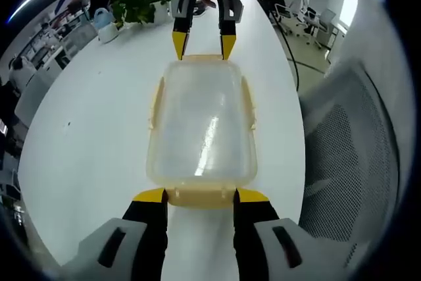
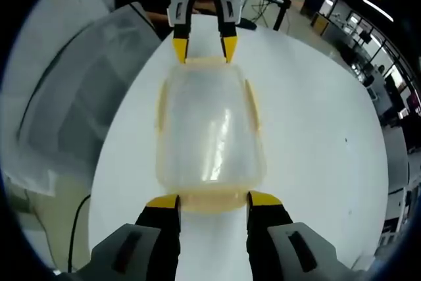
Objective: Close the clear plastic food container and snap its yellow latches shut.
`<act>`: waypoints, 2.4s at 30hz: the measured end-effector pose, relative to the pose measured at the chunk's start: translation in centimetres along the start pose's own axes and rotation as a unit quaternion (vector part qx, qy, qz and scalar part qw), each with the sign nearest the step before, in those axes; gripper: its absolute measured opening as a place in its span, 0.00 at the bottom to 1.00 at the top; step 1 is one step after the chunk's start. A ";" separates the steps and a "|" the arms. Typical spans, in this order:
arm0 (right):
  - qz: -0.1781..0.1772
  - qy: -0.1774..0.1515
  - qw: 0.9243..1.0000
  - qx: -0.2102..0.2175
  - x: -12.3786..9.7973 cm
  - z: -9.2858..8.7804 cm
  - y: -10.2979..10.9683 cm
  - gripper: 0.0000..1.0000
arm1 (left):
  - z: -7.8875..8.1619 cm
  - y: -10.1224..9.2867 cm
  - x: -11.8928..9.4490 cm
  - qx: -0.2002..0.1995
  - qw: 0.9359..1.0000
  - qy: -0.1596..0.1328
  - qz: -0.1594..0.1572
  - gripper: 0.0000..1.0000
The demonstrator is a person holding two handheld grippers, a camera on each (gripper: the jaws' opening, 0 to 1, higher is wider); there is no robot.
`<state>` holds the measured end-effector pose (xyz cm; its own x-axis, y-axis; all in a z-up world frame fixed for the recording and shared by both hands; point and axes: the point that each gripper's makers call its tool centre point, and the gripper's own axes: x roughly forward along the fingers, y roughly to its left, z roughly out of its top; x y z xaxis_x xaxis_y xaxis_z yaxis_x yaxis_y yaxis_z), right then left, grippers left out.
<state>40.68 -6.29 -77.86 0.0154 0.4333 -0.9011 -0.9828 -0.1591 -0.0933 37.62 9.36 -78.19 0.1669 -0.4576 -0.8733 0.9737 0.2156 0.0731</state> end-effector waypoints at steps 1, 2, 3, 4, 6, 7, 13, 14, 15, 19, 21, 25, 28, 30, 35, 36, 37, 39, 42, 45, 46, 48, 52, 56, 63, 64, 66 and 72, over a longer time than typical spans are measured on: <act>0.000 0.000 1.000 0.000 0.0 -0.1 0.0 0.37 | 0.1 0.0 0.1 -0.001 1.000 0.000 0.000 0.38; 0.001 0.000 1.000 0.000 -0.1 -0.2 0.0 0.37 | 0.2 0.0 0.1 -0.001 1.000 0.001 -0.001 0.38; 0.002 0.001 1.000 0.000 -0.1 -0.3 0.0 0.37 | 0.3 0.0 0.2 -0.002 1.000 0.001 -0.001 0.38; 0.002 0.000 1.000 -0.001 -0.1 -0.4 0.0 0.37 | 0.4 -0.1 0.2 -0.002 1.000 0.002 -0.002 0.38; 0.002 0.000 1.000 0.000 -0.1 -0.6 0.0 0.37 | 0.5 -0.1 0.3 -0.003 1.000 0.001 -0.002 0.38; 0.002 -0.001 1.000 0.001 -0.1 -0.7 0.0 0.37 | 0.6 -0.1 0.3 -0.003 1.000 0.001 -0.003 0.38; 0.004 -0.001 1.000 0.002 -0.1 -1.3 -0.1 0.37 | 1.0 -0.1 0.7 -0.004 1.000 0.002 -0.002 0.38; 0.005 -0.001 1.000 0.002 -0.1 -1.4 -0.1 0.37 | 1.1 -0.1 0.8 -0.005 1.000 0.002 -0.003 0.38; 0.005 -0.001 1.000 0.002 -0.1 -1.5 -0.1 0.37 | 1.1 -0.1 0.9 -0.005 1.000 0.001 -0.003 0.38; 0.007 -0.001 1.000 0.002 0.0 -1.8 0.0 0.37 | 1.2 -0.1 1.2 -0.007 1.000 0.003 -0.005 0.38; 0.007 -0.001 1.000 0.002 0.1 -2.0 -0.1 0.37 | 1.3 -0.2 1.4 -0.006 1.000 0.003 -0.005 0.38; 0.009 0.000 1.000 0.004 0.3 -2.3 -0.1 0.37 | 1.4 -0.1 1.5 -0.006 1.000 0.003 -0.005 0.38; 0.010 -0.002 1.000 0.004 0.5 -2.2 -0.2 0.37 | 1.2 0.0 1.7 -0.007 1.000 0.004 -0.006 0.38; 0.012 -0.004 1.000 0.004 0.6 -2.2 -0.3 0.37 | 1.1 0.0 1.7 -0.009 1.000 0.004 -0.008 0.38; 0.016 -0.004 1.000 0.006 0.9 -2.2 -0.3 0.37 | 0.9 0.0 1.8 -0.009 1.000 0.006 -0.010 0.38; 0.018 -0.004 1.000 0.007 1.0 -2.3 -0.2 0.37 | 0.9 0.0 1.8 -0.009 1.000 0.007 -0.010 0.38; 0.017 -0.005 1.000 0.008 1.0 -2.2 -0.3 0.37 | 0.8 0.0 1.9 -0.009 1.000 0.007 -0.010 0.38; 0.017 -0.005 1.000 0.008 1.1 -2.3 -0.3 0.37 | 0.8 0.0 1.8 -0.010 1.000 0.005 -0.011 0.38; 0.019 -0.006 1.000 0.012 1.2 -2.2 -0.3 0.37 | 0.7 0.1 1.8 -0.008 1.000 0.005 -0.012 0.38; 0.018 -0.007 1.000 0.013 1.2 -2.2 -0.5 0.38 | 0.6 0.3 1.9 -0.007 1.000 0.005 -0.011 0.38; 0.019 -0.007 1.000 0.014 1.2 -2.1 -0.5 0.38 | 0.6 0.4 1.9 -0.007 1.000 0.005 -0.012 0.38; 0.019 -0.007 1.000 0.015 1.2 -2.1 -0.6 0.38 | 0.5 0.5 1.9 -0.007 1.000 0.006 -0.013 0.38; 0.022 -0.006 1.000 0.020 1.3 -2.1 -0.7 0.38 | 0.4 0.6 2.1 -0.008 1.000 0.007 -0.017 0.38; 0.023 -0.005 0.999 0.024 1.3 -2.2 -0.7 0.38 | 0.4 0.6 2.2 -0.010 1.000 0.005 -0.020 0.38; 0.026 -0.005 0.999 0.029 1.2 -2.1 -0.6 0.38 | 0.4 0.6 2.2 -0.010 1.000 0.002 -0.021 0.38; 0.026 -0.005 0.999 0.028 1.2 -2.1 -0.5 0.38 | 0.4 0.5 2.2 -0.008 1.000 0.003 -0.022 0.38; 0.025 -0.005 0.999 0.027 1.2 -2.1 -0.5 0.38 | 0.4 0.5 2.1 -0.009 1.000 0.002 -0.021 0.38; 0.024 -0.008 0.999 0.027 1.2 -2.2 -0.5 0.38 | 0.4 0.3 2.2 -0.010 1.000 -0.001 -0.021 0.39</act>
<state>41.55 -7.65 -79.83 -0.0336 0.4402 -0.8973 -0.9909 -0.1315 -0.0273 38.36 8.08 -79.84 0.1263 -0.4682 -0.8745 0.9766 0.2132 0.0269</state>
